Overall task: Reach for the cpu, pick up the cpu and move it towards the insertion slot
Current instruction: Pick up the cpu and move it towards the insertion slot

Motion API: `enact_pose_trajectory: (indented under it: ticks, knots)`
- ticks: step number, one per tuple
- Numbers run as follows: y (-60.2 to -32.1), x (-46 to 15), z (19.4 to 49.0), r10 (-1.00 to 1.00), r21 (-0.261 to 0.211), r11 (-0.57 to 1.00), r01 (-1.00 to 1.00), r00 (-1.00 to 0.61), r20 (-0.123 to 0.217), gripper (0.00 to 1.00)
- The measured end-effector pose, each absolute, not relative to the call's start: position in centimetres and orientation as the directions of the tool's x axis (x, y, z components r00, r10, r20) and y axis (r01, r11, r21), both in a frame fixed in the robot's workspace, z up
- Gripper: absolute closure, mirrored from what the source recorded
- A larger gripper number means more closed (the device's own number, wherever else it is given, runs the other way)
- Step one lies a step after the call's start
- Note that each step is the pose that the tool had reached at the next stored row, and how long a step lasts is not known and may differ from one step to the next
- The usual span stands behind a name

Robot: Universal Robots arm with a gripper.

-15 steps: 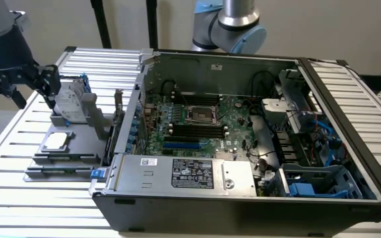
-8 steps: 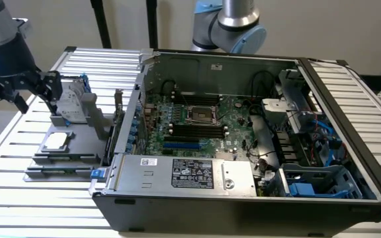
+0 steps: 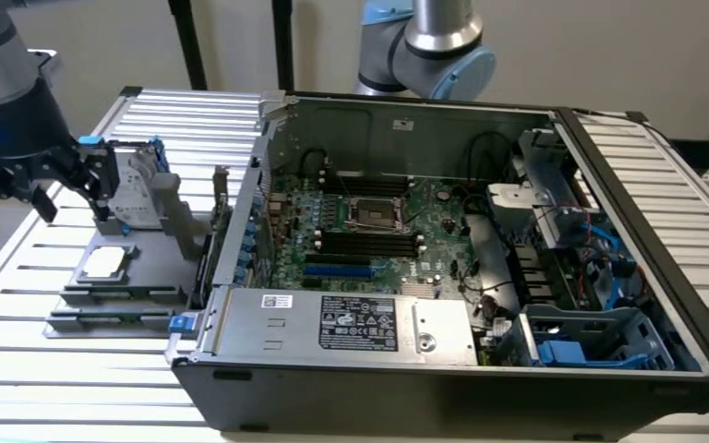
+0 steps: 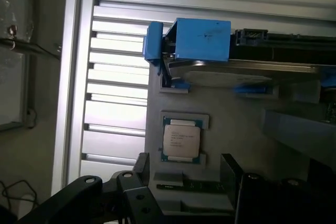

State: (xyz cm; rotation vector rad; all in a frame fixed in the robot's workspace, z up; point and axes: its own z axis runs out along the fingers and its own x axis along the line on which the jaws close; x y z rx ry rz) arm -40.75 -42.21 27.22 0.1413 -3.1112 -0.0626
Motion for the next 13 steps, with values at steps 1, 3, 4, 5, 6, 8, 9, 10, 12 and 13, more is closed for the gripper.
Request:
enact_pose_trajectory:
  ticks: [1,3,4,5,6,8,9,10,12,13]
  knots:
    - [-42.3,-40.7,27.0,-0.091,0.041,0.995,-0.09,-0.996,0.025,0.35]
    - [-42.4,-40.8,26.7,-0.091,0.041,0.995,-0.09,-0.996,0.025,0.35]
    - [-42.4,-40.8,26.5,-0.091,0.041,0.995,-0.09,-0.996,0.025,0.35]
    - [-42.5,-40.8,26.3,-0.091,0.041,0.995,-0.09,-0.996,0.025,0.35]
    - [-42.5,-40.8,26.1,-0.091,0.041,0.995,-0.09,-0.996,0.025,0.35]
    - [-42.6,-40.8,25.8,-0.091,0.041,0.995,-0.09,-0.996,0.025,0.35]
    - [-42.6,-40.8,25.6,-0.091,0.041,0.995,-0.09,-0.996,0.025,0.35]
    - [-42.6,-40.8,25.4,-0.091,0.041,0.995,-0.09,-0.996,0.025,0.35]
    - [-42.7,-40.8,25.0,-0.091,0.041,0.995,-0.09,-0.996,0.025,0.35]
    - [-42.7,-40.8,24.9,-0.091,0.041,0.995,-0.09,-0.996,0.025,0.35]
